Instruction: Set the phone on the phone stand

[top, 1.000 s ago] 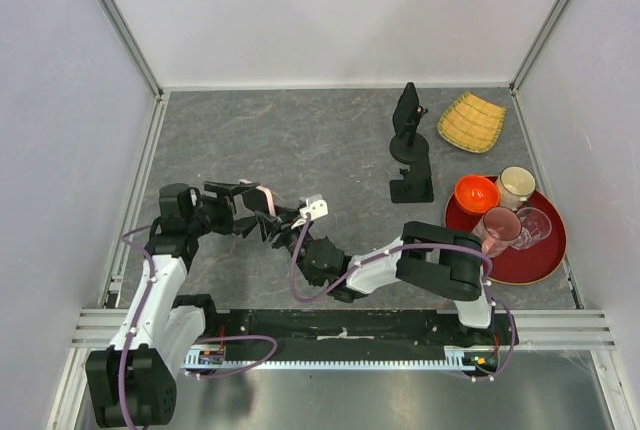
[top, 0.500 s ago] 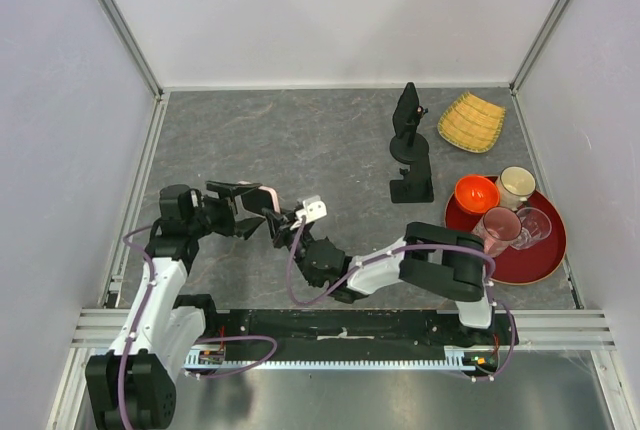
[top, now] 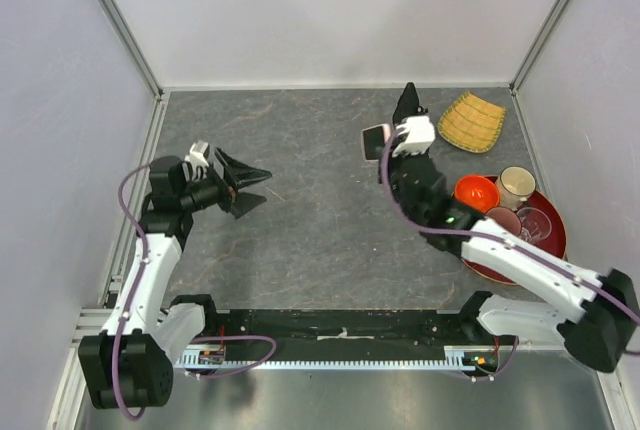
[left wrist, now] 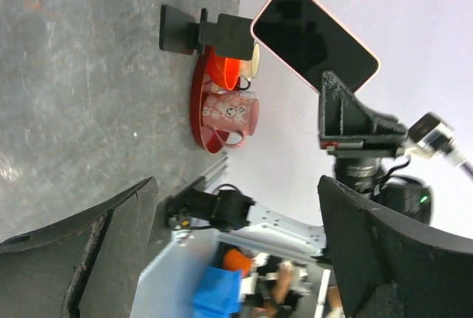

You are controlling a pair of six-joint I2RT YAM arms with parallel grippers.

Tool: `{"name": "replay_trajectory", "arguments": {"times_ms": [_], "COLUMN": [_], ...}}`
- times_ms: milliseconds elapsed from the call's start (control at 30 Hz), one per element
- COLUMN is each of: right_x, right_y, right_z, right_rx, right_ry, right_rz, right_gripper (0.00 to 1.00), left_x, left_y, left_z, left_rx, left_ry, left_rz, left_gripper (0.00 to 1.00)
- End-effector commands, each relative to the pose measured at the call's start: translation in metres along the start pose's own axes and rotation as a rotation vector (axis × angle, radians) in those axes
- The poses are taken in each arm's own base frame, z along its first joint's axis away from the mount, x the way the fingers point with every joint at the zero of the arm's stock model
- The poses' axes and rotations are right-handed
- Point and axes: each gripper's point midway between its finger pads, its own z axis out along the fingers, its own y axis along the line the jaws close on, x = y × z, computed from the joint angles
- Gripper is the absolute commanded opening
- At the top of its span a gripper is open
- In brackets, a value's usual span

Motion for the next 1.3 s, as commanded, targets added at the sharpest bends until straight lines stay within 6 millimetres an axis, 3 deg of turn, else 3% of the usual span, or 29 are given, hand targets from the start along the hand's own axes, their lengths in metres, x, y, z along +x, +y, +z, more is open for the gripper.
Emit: {"name": "replay_trajectory", "arguments": {"times_ms": [0,33,67,100,200,300,433,633,1267], "right_x": [-0.008,-0.014,-0.007,-0.016,-0.016,-0.016,-0.008,0.004,0.023], "right_y": [-0.054,-0.070,-0.081,-0.081,-0.099,-0.108,-0.123,-0.134,-0.144], "right_z": [-0.034,-0.037,-0.045,-0.045,-0.041,-0.031,-0.018,-0.010,0.006], "right_rx": [0.043,0.078,0.099,0.092,0.137,0.119,0.112,0.098,0.122], "right_ry": [0.256,0.270,0.334,0.339,0.373,0.390,0.398,0.359,0.313], "right_rz": [-0.119,-0.111,-0.129,-0.115,-0.101,-0.043,0.001,0.057,0.112], "right_gripper": [0.00,0.00,0.00,0.00,0.00,0.00,0.00,0.00,0.00], "left_x": [-0.013,-0.016,-0.023,-0.026,-0.036,-0.028,-0.031,-0.029,-0.021], "left_y": [-0.040,-0.049,-0.046,-0.044,-0.044,-0.042,-0.021,-0.016,-0.008], "left_z": [-0.004,-0.005,-0.002,0.000,0.006,0.016,0.022,0.023,0.023], "left_rx": [0.072,0.063,0.038,0.018,-0.024,-0.015,-0.061,-0.038,-0.028], "left_ry": [0.024,0.021,0.018,0.020,0.000,0.022,0.003,-0.016,0.011], "left_rz": [0.454,0.486,0.501,0.555,0.627,0.688,0.719,0.763,0.755], "left_gripper": [0.95,0.95,0.95,0.95,0.95,0.94,0.94,0.93,0.91]}}
